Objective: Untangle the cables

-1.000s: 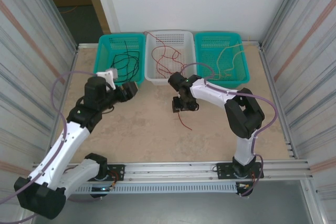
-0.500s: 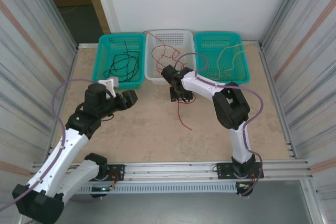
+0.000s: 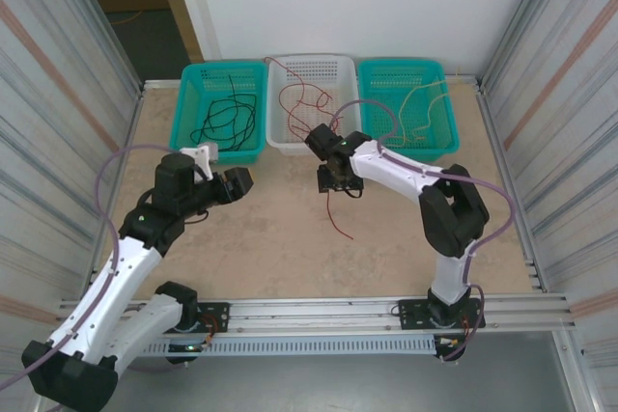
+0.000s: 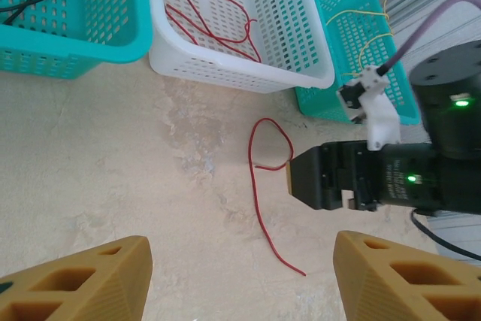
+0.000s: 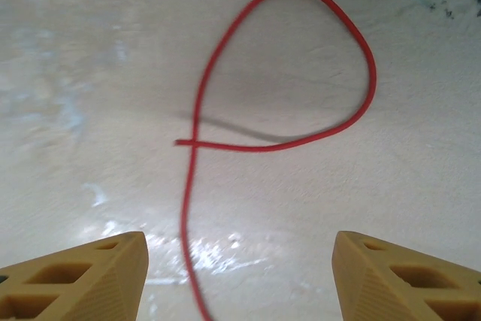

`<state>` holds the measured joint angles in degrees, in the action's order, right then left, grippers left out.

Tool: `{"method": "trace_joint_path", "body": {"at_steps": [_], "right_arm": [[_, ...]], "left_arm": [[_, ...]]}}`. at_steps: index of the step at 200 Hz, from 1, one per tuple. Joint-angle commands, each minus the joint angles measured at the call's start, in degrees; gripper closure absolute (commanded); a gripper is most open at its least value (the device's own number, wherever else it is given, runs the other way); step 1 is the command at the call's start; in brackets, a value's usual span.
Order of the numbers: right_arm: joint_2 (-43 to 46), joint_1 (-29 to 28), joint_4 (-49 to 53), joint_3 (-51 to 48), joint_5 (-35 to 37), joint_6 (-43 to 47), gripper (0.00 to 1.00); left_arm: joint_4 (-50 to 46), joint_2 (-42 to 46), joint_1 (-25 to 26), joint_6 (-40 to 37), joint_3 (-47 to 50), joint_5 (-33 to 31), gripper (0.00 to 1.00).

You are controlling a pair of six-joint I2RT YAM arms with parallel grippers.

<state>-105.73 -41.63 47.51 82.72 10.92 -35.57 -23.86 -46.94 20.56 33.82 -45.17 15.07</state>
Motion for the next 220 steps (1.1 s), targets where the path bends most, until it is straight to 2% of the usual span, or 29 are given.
{"method": "trace_joint_path", "body": {"at_steps": [1, 28, 61, 85, 132, 146, 166, 191, 220], "right_arm": [[1.3, -0.2, 3.7, -1.2, -6.7, -0.8, 0.37], [0.4, -2.7, 7.2, -4.4, -9.9, 1.1, 0.44], [-1.4, -4.6, 7.6, -8.3, -16.3, 3.5, 0.47], [-3.0, -4.3, 6.8, -9.0, -17.4, 4.9, 0.55], [-5.5, -3.1, 4.0, -10.1, -17.8, 7.0, 0.64], [-5.6, -2.6, 3.6, -10.5, -18.5, 7.6, 0.69], [-5.4, -2.6, 3.4, -10.6, -19.9, 8.6, 0.84], [-3.5, -5.3, 3.2, -10.0, -21.0, 10.3, 0.98], [2.8, -8.6, 3.0, -8.6, -20.3, 10.0, 1.0]], "left_arm": [[-1.3, 1.4, 0.1, -1.3, -2.5, -0.7, 0.35], [-2.4, 2.8, 0.1, -0.6, -2.2, -1.3, 0.36], [-2.9, 4.1, 0.1, 0.6, -2.1, -1.2, 0.38], [-3.1, 4.4, 0.1, 1.1, -2.4, -1.0, 0.4], [-4.1, 5.5, 0.1, 1.4, -2.7, -0.9, 0.41], [-4.3, 5.9, 0.1, 1.4, -2.6, -1.1, 0.41], [-4.0, 5.6, 0.1, 1.4, -2.5, -1.0, 0.41], [-3.2, 4.9, 0.1, 1.6, -2.5, -0.9, 0.41], [-1.7, 3.6, 0.2, 2.6, -2.2, 0.9, 0.41]]}}
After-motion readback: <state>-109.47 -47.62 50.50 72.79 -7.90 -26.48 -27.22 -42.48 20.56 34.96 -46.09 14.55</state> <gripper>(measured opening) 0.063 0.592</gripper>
